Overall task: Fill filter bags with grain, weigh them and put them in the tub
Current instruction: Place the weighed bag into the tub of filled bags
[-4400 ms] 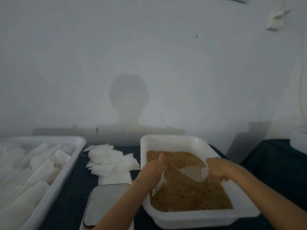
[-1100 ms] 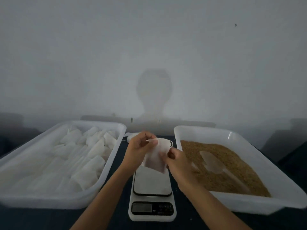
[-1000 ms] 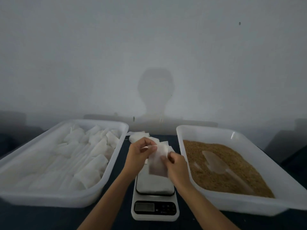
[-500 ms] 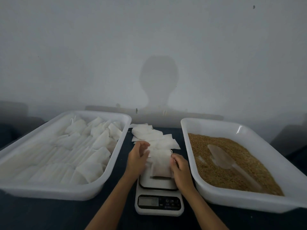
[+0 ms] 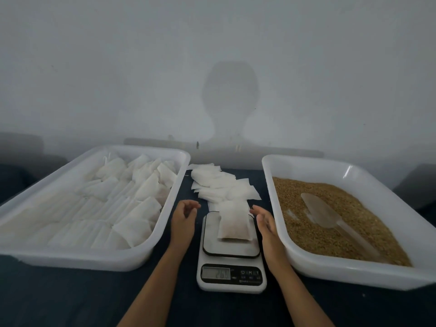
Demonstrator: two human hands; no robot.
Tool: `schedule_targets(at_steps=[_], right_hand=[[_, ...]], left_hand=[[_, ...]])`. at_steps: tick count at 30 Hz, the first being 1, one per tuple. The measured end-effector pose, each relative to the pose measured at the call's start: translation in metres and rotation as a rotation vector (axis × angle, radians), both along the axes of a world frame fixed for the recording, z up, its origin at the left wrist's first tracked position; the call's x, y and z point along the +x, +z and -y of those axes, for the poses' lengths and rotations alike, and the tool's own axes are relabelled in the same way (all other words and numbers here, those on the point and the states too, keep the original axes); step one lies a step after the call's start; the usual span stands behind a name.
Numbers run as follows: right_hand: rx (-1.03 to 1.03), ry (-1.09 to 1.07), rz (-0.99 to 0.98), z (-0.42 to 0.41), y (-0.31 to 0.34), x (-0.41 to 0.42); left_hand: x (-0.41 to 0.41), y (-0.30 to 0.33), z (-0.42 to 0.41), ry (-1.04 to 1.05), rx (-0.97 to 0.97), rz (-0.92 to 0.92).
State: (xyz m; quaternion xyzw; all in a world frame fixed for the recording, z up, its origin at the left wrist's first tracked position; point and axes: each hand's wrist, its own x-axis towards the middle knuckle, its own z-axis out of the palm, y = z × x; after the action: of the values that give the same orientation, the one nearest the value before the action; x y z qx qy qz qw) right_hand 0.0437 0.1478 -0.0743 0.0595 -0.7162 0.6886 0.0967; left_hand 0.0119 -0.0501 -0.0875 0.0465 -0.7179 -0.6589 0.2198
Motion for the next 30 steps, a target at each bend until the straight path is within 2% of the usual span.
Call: schedule_targets(at_steps=[10, 15, 17, 19, 22, 24, 30], right_hand=[[0.014, 0.004, 0.008, -0.002, -0.003, -0.002], [0.081, 0.007, 0.008, -0.001, 0.001, -0.006], [0.1, 0.0, 0.023, 0.0, 0.003, -0.011], [0.139, -0.003, 0.063, 0.002, 0.005, -0.018], [0.231, -0.016, 0.121, 0.005, 0.007, -0.03], [0.29, -0.03, 0.137, 0.008, 0.009, -0.035], [0.38, -0.098, -0.024, 0.026, 0.031, -0.028]], left_hand=[[0.0, -0.002, 0.001, -0.031, -0.007, 0.022], [-0.002, 0.005, -0.003, -0.078, -0.098, 0.044], [-0.002, 0.011, -0.008, -0.131, -0.142, 0.107], [-0.002, 0.018, -0.014, -0.182, -0.237, 0.203], [-0.004, 0.03, -0.023, -0.21, -0.611, 0.293], [-0.002, 0.039, -0.03, -0.192, -0.739, 0.305], [0.021, 0.061, -0.042, -0.144, -0.535, 0.205]])
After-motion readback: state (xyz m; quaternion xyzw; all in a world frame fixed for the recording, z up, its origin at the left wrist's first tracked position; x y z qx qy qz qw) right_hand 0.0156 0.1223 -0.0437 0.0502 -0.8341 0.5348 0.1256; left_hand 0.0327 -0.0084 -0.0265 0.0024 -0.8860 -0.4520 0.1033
